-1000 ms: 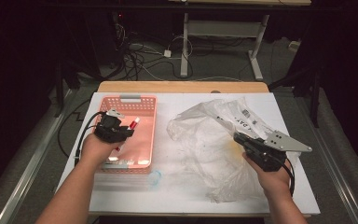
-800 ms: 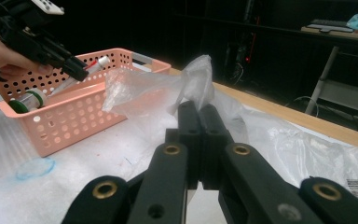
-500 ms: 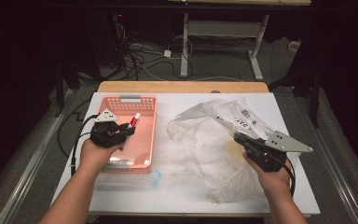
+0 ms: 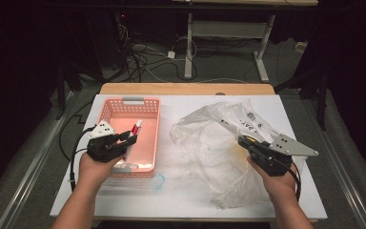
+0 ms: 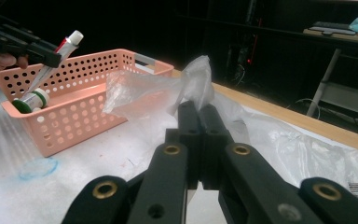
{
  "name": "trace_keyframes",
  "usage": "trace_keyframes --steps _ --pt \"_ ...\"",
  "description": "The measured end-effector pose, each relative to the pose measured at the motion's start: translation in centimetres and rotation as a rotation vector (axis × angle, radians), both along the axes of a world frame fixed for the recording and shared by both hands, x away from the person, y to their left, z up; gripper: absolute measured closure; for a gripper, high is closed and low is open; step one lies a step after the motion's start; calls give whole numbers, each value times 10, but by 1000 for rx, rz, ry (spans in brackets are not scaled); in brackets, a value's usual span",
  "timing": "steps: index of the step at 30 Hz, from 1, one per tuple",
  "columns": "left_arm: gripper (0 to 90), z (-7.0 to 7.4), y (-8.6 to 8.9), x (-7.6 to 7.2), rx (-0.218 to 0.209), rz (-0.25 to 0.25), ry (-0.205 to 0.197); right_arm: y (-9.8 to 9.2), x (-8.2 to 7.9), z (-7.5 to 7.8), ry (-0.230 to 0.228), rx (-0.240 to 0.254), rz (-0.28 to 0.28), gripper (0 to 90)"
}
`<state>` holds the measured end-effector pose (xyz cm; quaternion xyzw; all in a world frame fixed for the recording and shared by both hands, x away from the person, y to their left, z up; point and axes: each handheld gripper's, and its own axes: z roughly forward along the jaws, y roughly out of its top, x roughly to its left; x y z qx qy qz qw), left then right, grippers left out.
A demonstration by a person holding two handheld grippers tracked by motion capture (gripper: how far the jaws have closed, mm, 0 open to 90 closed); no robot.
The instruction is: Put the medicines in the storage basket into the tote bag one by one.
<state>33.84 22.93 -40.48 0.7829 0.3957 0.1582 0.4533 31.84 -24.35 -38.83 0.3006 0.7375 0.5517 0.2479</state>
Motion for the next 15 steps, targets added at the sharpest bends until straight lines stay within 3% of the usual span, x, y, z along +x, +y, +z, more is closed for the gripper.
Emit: trace_keyframes --steps 5,10,15 --pt "684 -2 -1 -8 -27 -4 -19 1 0 -1 -1 -8 2 900" --pt "685 8 -2 -15 -53 -10 -50 2 1 -2 -1 -12 4 900" --pt "685 16 -13 -22 -68 -48 -69 2 1 -2 0 -13 3 900"
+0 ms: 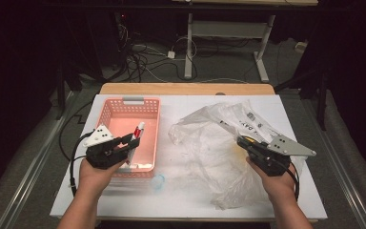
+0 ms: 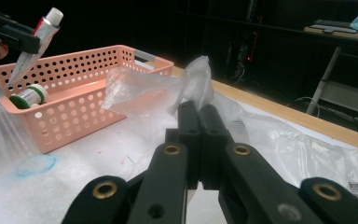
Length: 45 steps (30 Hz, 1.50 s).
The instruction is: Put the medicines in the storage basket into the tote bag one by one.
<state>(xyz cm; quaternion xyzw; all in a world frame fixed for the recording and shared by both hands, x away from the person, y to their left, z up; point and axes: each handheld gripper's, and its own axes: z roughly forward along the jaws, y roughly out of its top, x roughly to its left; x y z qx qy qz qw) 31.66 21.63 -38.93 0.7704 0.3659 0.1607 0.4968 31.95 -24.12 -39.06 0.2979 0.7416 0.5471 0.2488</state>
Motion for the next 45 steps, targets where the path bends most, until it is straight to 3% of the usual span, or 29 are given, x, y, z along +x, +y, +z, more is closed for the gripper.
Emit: trace_keyframes --steps 23,36,45 --pt "685 4 -52 -18 -38 -138 -3 -2 -4 6 -19 10 10 900" --pt "684 -3 -84 -27 -20 -207 -1 -1 -5 6 -22 12 11 900" --pt "684 -7 -119 -26 -10 -268 -9 0 -5 7 -21 11 11 900"
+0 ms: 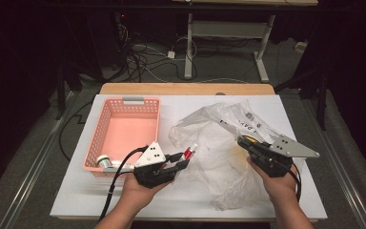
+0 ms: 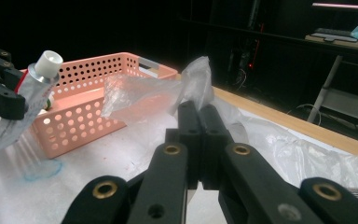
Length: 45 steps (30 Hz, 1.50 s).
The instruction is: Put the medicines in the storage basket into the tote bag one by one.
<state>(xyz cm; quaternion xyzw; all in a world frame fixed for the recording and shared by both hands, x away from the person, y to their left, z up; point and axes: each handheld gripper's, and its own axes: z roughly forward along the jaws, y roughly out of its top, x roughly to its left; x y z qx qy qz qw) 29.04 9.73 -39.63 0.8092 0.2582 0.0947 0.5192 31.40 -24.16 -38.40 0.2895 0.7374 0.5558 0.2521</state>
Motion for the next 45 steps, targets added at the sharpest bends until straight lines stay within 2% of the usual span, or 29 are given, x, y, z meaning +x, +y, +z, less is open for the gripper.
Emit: trace_keyframes --steps 6,9,14,29,33,45 --pt "684 -3 -27 7 6 -21 3 0 0 0 -1 3 2 900" --pt "684 -6 -40 15 6 -19 13 -1 0 1 -6 3 4 900" --pt "684 -9 -58 26 30 -9 14 -1 0 2 -7 11 5 900" --pt "683 -31 -92 58 83 42 26 -2 2 4 -12 22 5 900" --pt "683 -37 -103 65 115 47 18 -2 2 4 -18 21 8 900" --pt "683 -58 -134 73 164 53 40 -2 4 4 -13 33 6 900"
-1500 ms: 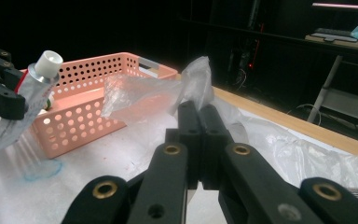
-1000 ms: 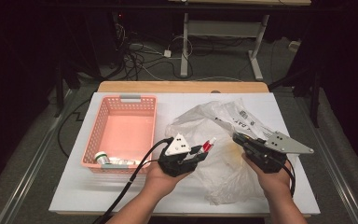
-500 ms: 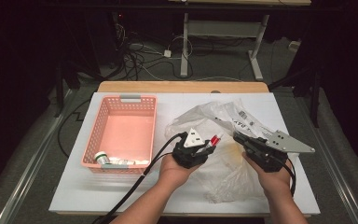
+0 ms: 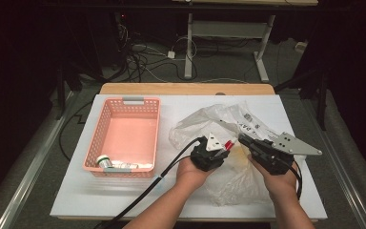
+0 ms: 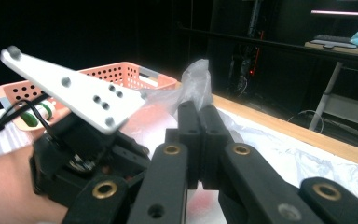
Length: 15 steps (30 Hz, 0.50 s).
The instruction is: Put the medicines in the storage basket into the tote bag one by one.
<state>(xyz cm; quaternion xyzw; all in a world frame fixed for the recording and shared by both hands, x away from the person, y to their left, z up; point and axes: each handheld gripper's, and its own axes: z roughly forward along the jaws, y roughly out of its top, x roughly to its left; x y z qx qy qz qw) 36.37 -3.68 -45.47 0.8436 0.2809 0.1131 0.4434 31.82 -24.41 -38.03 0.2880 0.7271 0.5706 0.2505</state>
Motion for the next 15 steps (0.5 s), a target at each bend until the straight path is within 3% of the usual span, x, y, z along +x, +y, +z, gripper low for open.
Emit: trace_keyframes --steps 15 --pt "677 -22 -14 16 32 44 30 -1 1 0 -2 7 -1 900"
